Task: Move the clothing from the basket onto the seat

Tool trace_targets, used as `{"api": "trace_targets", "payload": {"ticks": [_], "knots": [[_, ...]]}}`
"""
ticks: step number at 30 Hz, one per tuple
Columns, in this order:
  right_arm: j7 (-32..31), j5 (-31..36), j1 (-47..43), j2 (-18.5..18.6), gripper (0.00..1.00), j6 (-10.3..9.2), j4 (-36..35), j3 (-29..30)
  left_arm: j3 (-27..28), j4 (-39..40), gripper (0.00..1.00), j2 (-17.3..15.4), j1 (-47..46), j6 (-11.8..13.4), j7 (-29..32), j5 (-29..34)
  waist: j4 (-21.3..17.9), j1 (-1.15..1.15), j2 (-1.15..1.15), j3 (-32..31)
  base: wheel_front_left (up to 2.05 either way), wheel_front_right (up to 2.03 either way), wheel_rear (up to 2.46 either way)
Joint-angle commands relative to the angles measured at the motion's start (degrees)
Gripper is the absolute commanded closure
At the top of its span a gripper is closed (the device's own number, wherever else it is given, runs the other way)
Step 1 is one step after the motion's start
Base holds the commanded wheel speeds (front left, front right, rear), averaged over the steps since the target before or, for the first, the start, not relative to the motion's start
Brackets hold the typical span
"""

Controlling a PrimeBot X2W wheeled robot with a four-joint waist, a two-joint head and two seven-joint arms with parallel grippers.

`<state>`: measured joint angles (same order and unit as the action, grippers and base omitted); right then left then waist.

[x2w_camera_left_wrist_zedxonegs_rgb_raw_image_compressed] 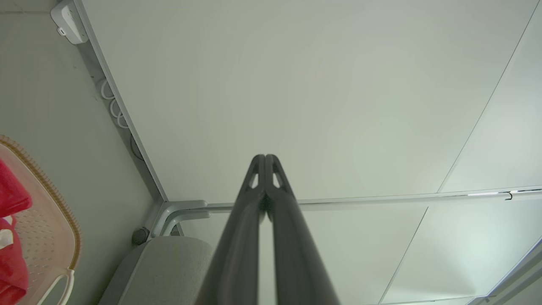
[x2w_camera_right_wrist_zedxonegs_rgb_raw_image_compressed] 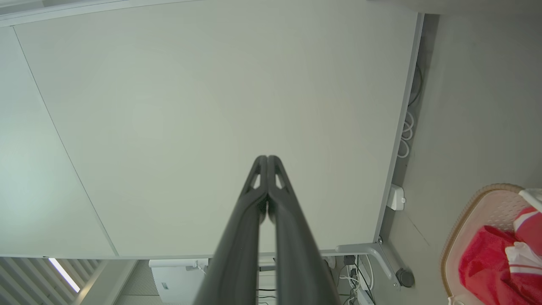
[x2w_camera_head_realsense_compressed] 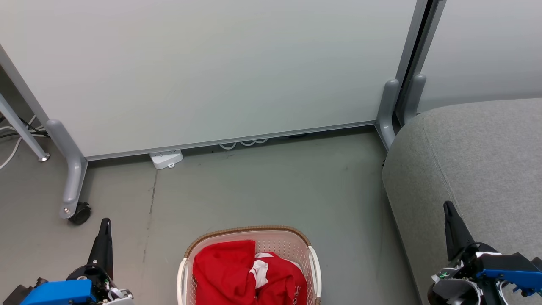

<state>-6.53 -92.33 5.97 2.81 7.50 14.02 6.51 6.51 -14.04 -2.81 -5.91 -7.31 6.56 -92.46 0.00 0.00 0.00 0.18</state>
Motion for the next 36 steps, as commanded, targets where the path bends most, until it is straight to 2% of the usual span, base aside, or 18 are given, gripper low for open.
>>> {"api": "trace_targets", "payload": {"ticks": [1,11,12,24,31,36], "knots": [[-0.08,-0.19,0.50,0.14,1.00,-0.02,0.04,0.06,0.10,-0.01,1.00,-0.17,-0.66,-0.35,0.11,0.09,0.00,0.00,0.00,0.00,0.00,0.00,0.00],[-0.08,-0.19,0.50,0.14,1.00,-0.02,0.04,0.06,0.10,-0.01,1.00,-0.17,-0.66,-0.35,0.11,0.10,0.00,0.00,0.00,0.00,0.00,0.00,0.00],[0.00,0.00,0.00,0.00,0.00,0.00,0.01,0.00,0.00,-0.01,0.00,0.00,0.00,0.01,-0.01,0.00,0.00,0.00,0.00,0.00,0.00,0.00,0.00],[2.63,2.40,-1.01,-0.11,0.00,-0.01,1.29,-2.16,-1.78,-0.82,0.00,0.41,0.96,0.42,-2.71,2.89,-0.03,0.00,0.00,-0.01,0.00,0.00,0.00],[4.50,9.14,-0.62,-0.09,0.00,-0.01,1.31,-2.90,-3.04,0.55,0.00,0.34,1.19,1.26,-4.57,11.07,-0.06,0.00,0.00,0.06,0.00,0.00,0.00],[6.00,18.32,-0.51,-0.07,0.00,-0.01,1.13,-2.91,-4.20,1.64,0.00,0.28,1.52,1.69,-6.07,18.07,-0.04,0.00,0.00,0.13,0.00,0.00,0.00]]}}
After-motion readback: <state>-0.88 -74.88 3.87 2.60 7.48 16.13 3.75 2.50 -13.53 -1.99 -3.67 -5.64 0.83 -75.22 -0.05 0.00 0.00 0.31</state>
